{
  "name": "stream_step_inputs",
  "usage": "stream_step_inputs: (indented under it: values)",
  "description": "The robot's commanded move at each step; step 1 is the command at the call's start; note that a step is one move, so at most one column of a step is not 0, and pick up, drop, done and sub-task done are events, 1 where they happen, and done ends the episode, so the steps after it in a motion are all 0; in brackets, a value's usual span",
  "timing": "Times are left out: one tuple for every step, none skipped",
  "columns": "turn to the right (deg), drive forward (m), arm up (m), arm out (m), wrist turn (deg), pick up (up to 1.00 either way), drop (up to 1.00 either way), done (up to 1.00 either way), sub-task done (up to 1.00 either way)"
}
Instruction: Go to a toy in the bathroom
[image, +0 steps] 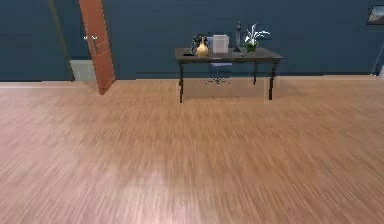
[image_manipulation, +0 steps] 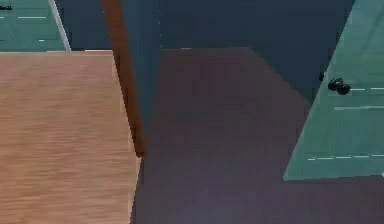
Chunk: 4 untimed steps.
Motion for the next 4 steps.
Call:
stream_step_inputs:
  values:
    - [0.0, 0.55, 0.0, 0.0, 0.0, 0.0, 0.0, 0.0, 0.0]
    - [-39.0, 0.0, 0.0, 0.0, 0.0, 0.0, 0.0, 0.0, 0.0]
    - [0.0, 1.0, 0.0, 0.0, 0.0, 0.0, 0.0, 0.0, 0.0]
    - [0.0, 1.0, 0.0, 0.0, 0.0, 0.0, 0.0, 0.0, 0.0]
